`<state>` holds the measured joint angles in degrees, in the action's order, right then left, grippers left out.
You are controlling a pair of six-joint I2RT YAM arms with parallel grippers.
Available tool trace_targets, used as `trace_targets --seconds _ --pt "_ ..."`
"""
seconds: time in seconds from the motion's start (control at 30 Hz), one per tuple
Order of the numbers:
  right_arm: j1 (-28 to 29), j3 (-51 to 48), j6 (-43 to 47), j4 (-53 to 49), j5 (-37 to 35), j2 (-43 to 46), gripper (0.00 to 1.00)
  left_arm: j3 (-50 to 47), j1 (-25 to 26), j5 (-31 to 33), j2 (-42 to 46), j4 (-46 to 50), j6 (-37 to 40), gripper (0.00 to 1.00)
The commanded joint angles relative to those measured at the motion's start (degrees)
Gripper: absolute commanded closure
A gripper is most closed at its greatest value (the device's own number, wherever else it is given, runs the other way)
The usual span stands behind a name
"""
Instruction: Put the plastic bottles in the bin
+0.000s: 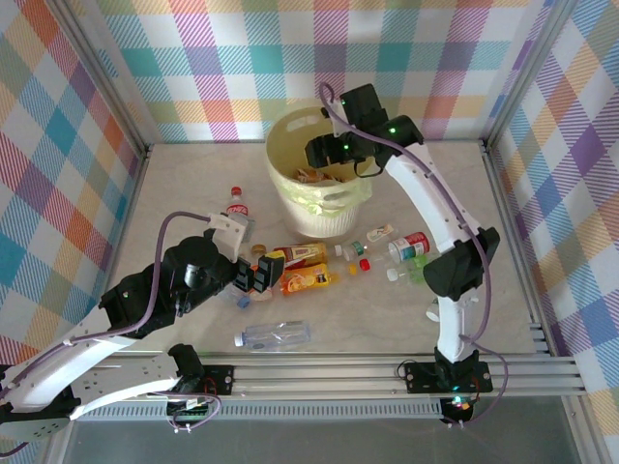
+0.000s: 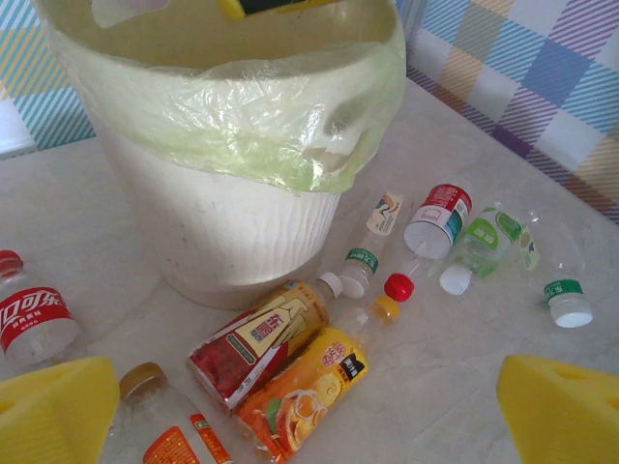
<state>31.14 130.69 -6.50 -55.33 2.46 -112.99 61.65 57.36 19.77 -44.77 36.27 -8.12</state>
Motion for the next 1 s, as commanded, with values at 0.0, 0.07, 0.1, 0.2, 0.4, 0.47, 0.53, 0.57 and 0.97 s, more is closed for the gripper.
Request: trace_targets --seconds 0.0,0.07,0.1,0.2,0.4,0.47,0.53,0.57,0.97 --pt "-0.2 -2.37 1.53 3.24 0.74 6.24 0.22 1.11 0.91 1.55 0.32 2.68 -1.12 0.0" --pt "-0.14 -4.43 1.68 4.35 1.18 8.56 0.21 1.11 0.91 2.07 0.11 4.05 -2.41 0.0" --pt "-0.2 -5.9 1.87 5.12 1.75 10.04 0.21 1.11 0.91 2.25 0.01 4.85 -3.19 0.0" --pt "-0.2 -11.53 1.93 8.05 3.81 15.13 0.21 0.93 0.91 3.61 -0.21 6.97 -6.28 0.0" --pt "-0.19 -26.53 0.48 13.47 9.97 28.13 0.19 1.28 0.78 8.5 -1.54 14.0 -14.95 0.0" --pt "-0.17 -31.77 -0.66 15.03 12.43 32.46 0.18 1.33 0.74 9.05 -1.86 15.73 -17.4 0.0" --pt "-0.11 -38.11 -1.98 16.8 15.31 36.8 0.17 1.12 0.32 8.84 -2.72 16.97 -19.5 0.0" --pt "-0.1 -40.34 -2.81 17.44 16.28 38.73 0.17 1.18 -0.02 8.6 -3.3 17.47 -20.36 0.0" --pt "-0.02 -68.12 -8.21 21.01 27.73 59.16 0.0 -2.76 -13.04 -8.24 -16.39 16.07 -25.29 0.03"
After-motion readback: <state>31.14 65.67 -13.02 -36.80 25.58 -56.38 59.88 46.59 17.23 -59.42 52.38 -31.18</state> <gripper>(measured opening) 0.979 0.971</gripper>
